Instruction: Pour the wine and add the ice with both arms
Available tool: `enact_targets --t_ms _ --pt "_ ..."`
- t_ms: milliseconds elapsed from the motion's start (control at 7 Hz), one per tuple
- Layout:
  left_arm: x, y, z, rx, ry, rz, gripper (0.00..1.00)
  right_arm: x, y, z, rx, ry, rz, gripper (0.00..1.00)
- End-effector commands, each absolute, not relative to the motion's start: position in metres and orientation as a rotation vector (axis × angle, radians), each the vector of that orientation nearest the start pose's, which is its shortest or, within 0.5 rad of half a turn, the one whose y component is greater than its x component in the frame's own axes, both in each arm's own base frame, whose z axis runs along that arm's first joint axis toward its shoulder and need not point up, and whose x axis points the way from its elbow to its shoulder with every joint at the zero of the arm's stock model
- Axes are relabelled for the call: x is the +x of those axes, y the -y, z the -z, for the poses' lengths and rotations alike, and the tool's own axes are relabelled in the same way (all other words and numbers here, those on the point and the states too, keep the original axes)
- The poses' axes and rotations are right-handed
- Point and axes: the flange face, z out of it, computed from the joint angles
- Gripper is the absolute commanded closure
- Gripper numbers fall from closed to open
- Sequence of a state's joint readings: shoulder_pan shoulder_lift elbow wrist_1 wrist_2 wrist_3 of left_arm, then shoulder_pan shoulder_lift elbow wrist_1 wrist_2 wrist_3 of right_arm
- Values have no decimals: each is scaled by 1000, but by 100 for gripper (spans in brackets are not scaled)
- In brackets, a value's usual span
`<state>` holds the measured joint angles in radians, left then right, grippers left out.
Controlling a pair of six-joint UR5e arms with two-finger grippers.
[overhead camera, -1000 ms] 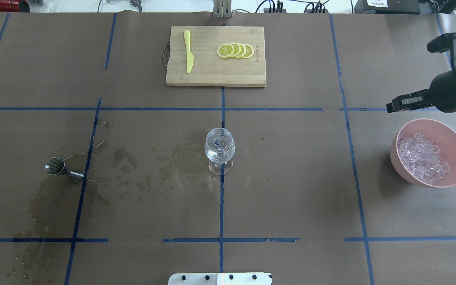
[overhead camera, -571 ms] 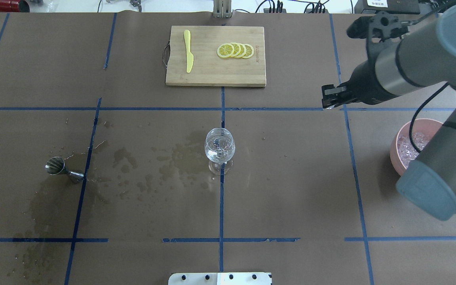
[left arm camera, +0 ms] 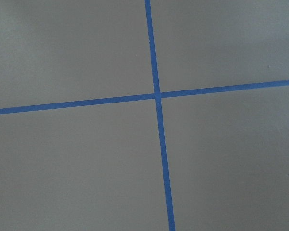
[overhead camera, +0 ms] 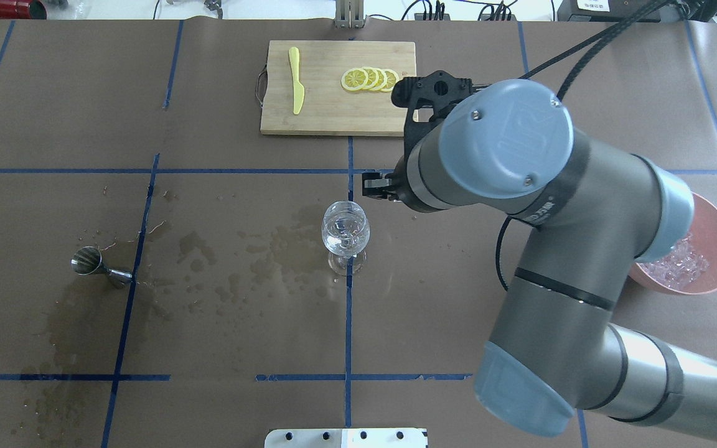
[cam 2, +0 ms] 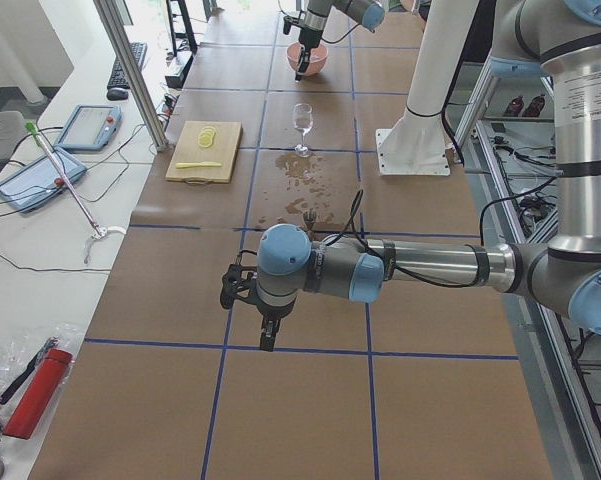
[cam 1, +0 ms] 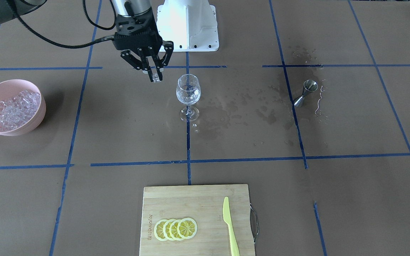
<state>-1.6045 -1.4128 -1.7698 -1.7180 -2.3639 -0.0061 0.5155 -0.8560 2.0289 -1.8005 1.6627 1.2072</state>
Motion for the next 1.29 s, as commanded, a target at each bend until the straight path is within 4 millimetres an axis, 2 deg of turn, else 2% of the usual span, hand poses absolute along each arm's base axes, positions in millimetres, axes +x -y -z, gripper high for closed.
enact_targets --t_ms 0,143,286,429,571,714,857,1143 --pt "-77 434 -617 187 -788 -36 0 -478 385 -71 322 880 -105 100" --pt "-77 434 -617 188 -788 -37 0 -492 377 -71 330 839 -105 100" --pt "-77 434 -617 188 -788 -37 0 -495 374 -70 329 827 -102 100" --pt "-77 434 -617 188 -788 -37 0 -497 374 -70 328 824 -100 89" --pt "-77 434 -617 188 -788 -37 0 -498 372 -69 327 826 -97 64" --pt "-77 434 -617 187 -788 -36 0 -501 369 -69 330 825 -94 21" --pt "-77 434 -617 187 -788 -36 0 -502 369 -69 329 824 -93 4" --pt "-77 434 -617 188 -788 -37 0 -501 367 -66 318 835 -81 0"
